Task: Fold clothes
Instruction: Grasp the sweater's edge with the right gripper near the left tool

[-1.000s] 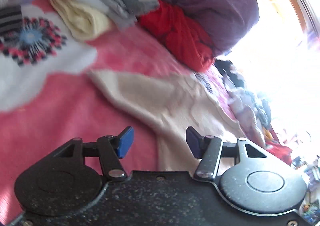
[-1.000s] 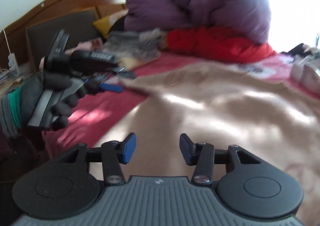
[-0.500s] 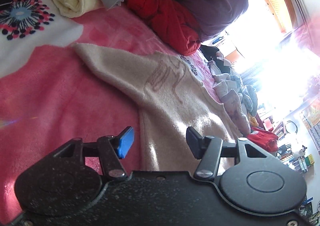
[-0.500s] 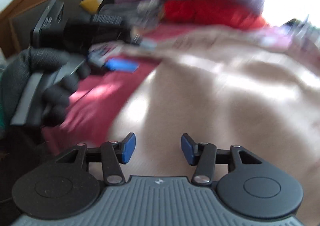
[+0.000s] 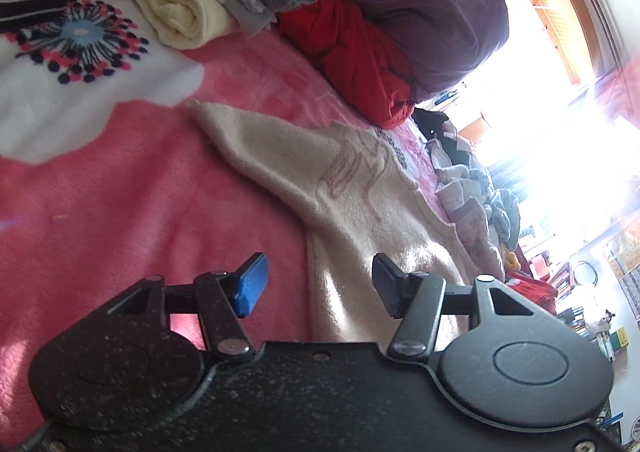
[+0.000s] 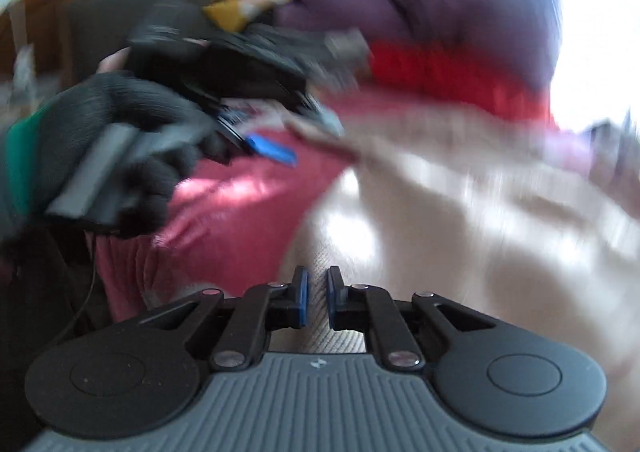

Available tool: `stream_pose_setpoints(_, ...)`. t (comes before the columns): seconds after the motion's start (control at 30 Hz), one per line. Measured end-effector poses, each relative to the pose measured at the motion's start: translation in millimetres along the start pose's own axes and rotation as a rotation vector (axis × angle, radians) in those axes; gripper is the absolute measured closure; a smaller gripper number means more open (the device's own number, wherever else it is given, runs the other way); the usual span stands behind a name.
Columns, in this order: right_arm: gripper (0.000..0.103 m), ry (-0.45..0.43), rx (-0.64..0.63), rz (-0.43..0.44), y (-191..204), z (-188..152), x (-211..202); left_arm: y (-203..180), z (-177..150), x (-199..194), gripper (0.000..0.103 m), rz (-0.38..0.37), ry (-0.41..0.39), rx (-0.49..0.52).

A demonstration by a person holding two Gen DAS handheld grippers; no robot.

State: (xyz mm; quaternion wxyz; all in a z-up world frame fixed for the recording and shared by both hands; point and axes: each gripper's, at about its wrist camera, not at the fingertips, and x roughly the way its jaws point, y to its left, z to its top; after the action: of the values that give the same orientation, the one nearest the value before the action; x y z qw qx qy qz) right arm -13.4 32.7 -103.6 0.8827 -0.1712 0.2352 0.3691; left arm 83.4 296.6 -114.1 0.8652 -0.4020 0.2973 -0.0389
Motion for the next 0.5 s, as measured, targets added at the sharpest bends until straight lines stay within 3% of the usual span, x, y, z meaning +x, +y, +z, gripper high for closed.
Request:
stream_pose_setpoints(0.03,0.091,-0.028,-0.091,-0.016,14,4,-5,2,0,-1,0.047,0.001,-0.003,-0.008)
stream_pose_setpoints(0.17,0.095,0.114,-0.284,-0.028,40,-21,29,1,-2,3,0.047,-0.001,0.016,0.001)
stream_pose_setpoints(0.43,0.096,0.061,-0.267,0.046,46,-3,-2,-17,-8,16,0.047,-0.005,0.046,0.073)
stream_pose_setpoints(0.47,0.092,0.040,-0.244,0.038,45,1,-7,-18,-8,15,0.047,-0.012,0.040,0.070)
stream_pose_setpoints(0.5,0.080,0.020,-0.219,0.020,42,5,-9,-20,-7,15,0.047,-0.019,0.034,0.068)
